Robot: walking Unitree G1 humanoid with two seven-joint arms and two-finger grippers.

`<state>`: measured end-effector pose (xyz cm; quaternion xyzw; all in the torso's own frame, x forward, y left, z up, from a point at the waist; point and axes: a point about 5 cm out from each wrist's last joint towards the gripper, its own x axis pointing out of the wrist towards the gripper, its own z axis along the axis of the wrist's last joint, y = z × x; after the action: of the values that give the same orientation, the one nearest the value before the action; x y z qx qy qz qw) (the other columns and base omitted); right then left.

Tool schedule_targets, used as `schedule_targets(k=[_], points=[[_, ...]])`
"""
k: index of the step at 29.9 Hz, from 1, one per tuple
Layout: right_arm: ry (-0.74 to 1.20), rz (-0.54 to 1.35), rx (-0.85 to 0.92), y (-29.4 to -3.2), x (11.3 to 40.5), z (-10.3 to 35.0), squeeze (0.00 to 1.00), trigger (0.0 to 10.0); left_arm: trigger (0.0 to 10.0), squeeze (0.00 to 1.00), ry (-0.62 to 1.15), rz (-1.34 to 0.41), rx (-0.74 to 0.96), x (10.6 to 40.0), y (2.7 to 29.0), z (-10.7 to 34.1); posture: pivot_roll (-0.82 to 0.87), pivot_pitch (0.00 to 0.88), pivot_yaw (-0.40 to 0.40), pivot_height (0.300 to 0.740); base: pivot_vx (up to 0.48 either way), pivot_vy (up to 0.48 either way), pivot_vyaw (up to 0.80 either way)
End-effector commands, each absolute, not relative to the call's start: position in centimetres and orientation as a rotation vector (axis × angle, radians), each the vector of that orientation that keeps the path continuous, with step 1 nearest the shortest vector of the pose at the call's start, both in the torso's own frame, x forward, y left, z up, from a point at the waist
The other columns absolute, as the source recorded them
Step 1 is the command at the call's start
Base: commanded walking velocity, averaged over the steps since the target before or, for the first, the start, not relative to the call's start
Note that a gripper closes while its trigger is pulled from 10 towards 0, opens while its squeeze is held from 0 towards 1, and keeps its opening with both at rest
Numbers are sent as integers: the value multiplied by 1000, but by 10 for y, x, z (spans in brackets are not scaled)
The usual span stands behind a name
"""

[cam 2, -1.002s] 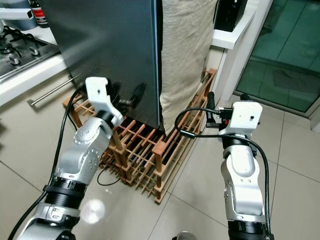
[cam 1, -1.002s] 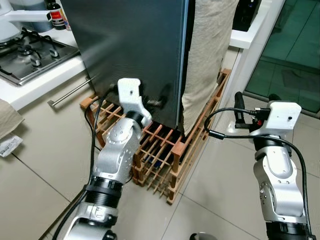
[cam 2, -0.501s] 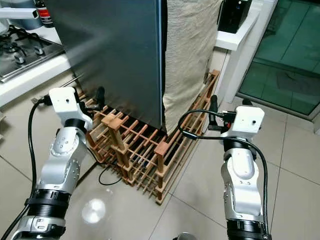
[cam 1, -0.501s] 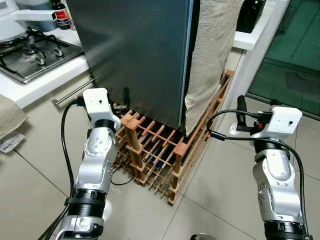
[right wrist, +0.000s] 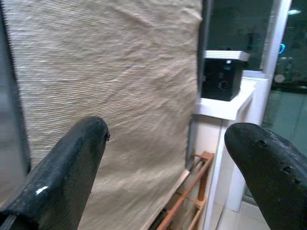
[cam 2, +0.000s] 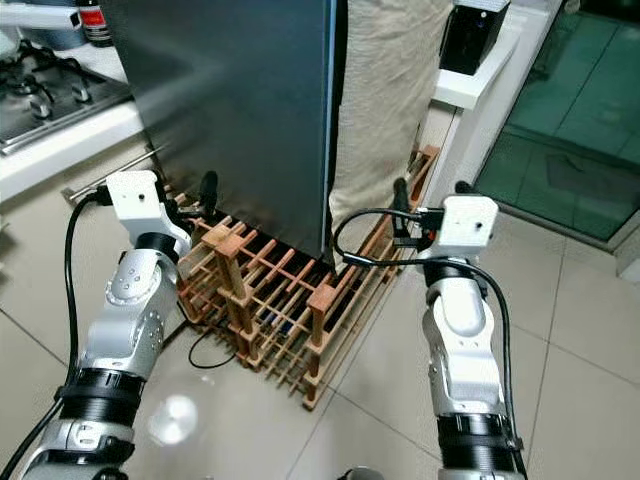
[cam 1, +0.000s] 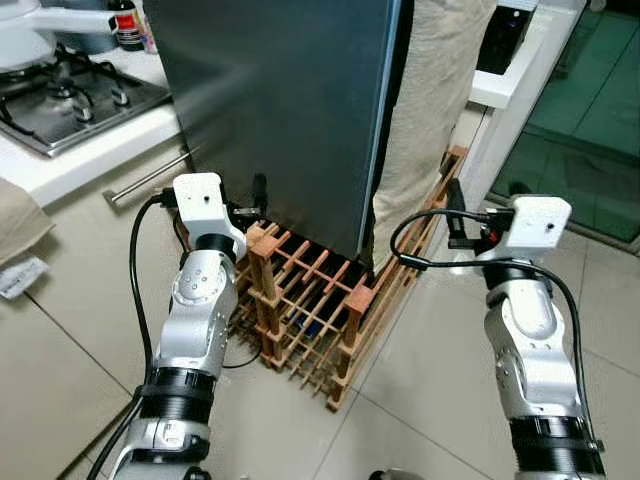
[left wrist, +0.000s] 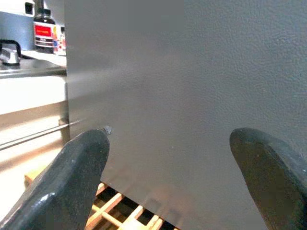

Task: Restocking fridge

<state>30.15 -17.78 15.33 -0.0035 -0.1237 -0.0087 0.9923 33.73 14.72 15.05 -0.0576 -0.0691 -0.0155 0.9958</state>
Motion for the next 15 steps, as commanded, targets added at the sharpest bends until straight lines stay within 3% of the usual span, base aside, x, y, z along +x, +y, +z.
schedule_targets(k=[1,9,11,15], points=[[-247,-16,-1,-176,303,151,0,10000,10000,0,-149,-58,-113,342,145,155,-110,0,-23,740,0,0,0],[-261,-10,1,-171,305,155,0,10000,10000,0,-184,-207,-143,342,128,166,-112,0,8,740,0,0,0],[-275,-30,9,-173,303,156,0,10000,10000,0,-192,-280,-132,342,119,171,-106,0,47,740,0,480,-800],[-262,-68,17,-175,300,149,0,10000,10000,0,-173,-302,-97,344,116,171,-100,0,63,740,0,0,-784]])
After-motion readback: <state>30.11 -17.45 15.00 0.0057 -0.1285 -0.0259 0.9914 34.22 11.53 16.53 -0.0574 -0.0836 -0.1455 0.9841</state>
